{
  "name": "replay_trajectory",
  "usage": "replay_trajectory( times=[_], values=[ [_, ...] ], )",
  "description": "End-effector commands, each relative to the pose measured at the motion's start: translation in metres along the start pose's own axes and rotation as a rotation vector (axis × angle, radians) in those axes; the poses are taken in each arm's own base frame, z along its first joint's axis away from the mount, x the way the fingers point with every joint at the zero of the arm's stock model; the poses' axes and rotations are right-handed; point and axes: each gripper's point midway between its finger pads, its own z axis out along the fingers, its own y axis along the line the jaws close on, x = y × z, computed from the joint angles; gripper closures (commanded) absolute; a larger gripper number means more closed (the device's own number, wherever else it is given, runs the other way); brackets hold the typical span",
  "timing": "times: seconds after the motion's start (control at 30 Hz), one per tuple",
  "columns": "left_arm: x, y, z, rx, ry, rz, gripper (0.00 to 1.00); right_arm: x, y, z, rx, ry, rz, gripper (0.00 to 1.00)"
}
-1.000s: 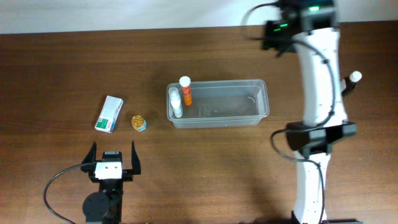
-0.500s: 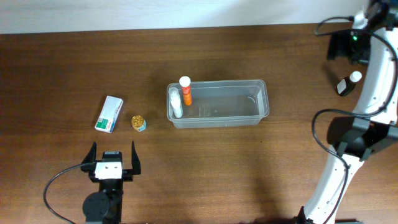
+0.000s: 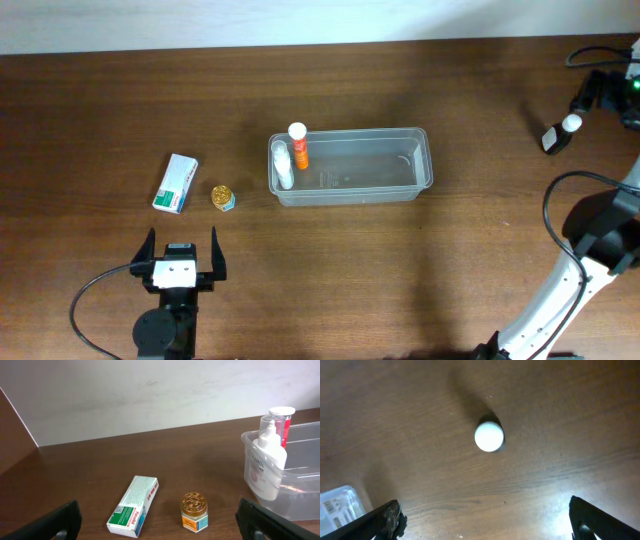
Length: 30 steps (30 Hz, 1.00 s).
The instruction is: Pack container
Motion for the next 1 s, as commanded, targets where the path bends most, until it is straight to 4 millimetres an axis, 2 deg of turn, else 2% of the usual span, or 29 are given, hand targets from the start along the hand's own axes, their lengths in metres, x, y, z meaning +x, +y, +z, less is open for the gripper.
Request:
replay_trajectory(
  times=[0.0,0.17,0.43,0.5,0.73,0.97],
  values=[
    [0.0,0.0,0.0,0.004,-0.004,0.016,0.01,-0.008,0.017,-0.005,-0.083,-0.046,-0.074,0.0],
    [0.0,0.0,0.0,0.004,-0.004,0.016,0.01,-0.014,0.015,0.002,-0.079,-0.061,-0.081,0.0],
    [0.0,0.0,0.0,0.004,-0.004,0.016,0.01,-0.017,0.006,0.03,-0.072,-0.038,-0.102,0.0],
    [0.0,0.0,0.0,0.004,-0.004,0.016,0.0,-0.019,-0.001,0.041,-0.042,-0.03,-0.102,0.01],
    [0.0,0.0,0.0,0.004,-0.004,0.016,0.01,-0.027,-0.019,0.057,0.038,-0.035,-0.119,0.01],
    [0.0,0.0,0.0,0.004,-0.004,0.016,0.01,-0.018,-0.023,0.082,0.024,0.02,-0.155,0.01]
  ],
)
